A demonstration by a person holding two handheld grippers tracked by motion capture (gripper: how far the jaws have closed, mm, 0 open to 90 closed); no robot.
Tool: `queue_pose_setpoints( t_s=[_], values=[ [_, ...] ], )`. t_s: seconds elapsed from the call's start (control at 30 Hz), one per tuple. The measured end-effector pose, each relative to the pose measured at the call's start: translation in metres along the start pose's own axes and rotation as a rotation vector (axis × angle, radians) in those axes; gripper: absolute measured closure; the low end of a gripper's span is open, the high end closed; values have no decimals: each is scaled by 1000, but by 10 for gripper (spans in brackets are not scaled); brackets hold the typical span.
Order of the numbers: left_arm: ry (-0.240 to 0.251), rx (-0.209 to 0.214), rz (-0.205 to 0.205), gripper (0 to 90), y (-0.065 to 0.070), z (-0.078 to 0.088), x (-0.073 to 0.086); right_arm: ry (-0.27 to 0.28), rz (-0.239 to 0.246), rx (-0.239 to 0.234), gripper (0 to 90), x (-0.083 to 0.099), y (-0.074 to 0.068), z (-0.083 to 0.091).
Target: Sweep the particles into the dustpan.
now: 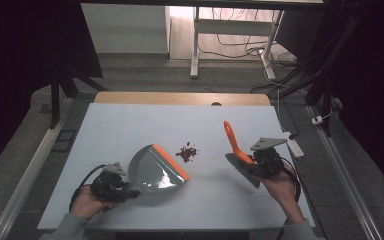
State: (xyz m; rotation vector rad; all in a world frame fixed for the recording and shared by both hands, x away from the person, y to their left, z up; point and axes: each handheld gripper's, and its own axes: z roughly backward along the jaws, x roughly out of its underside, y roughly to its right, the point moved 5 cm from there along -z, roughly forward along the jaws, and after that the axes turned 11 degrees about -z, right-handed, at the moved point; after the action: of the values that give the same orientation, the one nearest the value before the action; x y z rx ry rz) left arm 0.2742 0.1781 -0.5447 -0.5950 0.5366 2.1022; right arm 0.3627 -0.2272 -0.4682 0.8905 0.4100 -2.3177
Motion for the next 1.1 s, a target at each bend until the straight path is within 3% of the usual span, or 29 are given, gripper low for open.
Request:
queue_pose_setpoints(
  t_s=[0.27,0.43,0.77,1.1],
  values=[
    [-2,6,0,615,0,-1,0,10,13,-8,707,-17,-2,-12],
    [-7,12,3,615,-1,-3,0,10,-16,-26,707,-30,-2,-29],
    [-9,18,1,615,-1,-5,0,11,-22,-35,707,-62,-7,-60],
    [-11,25,0,615,-1,-7,-1,17,-36,-10,707,-87,-8,-86]
  ],
)
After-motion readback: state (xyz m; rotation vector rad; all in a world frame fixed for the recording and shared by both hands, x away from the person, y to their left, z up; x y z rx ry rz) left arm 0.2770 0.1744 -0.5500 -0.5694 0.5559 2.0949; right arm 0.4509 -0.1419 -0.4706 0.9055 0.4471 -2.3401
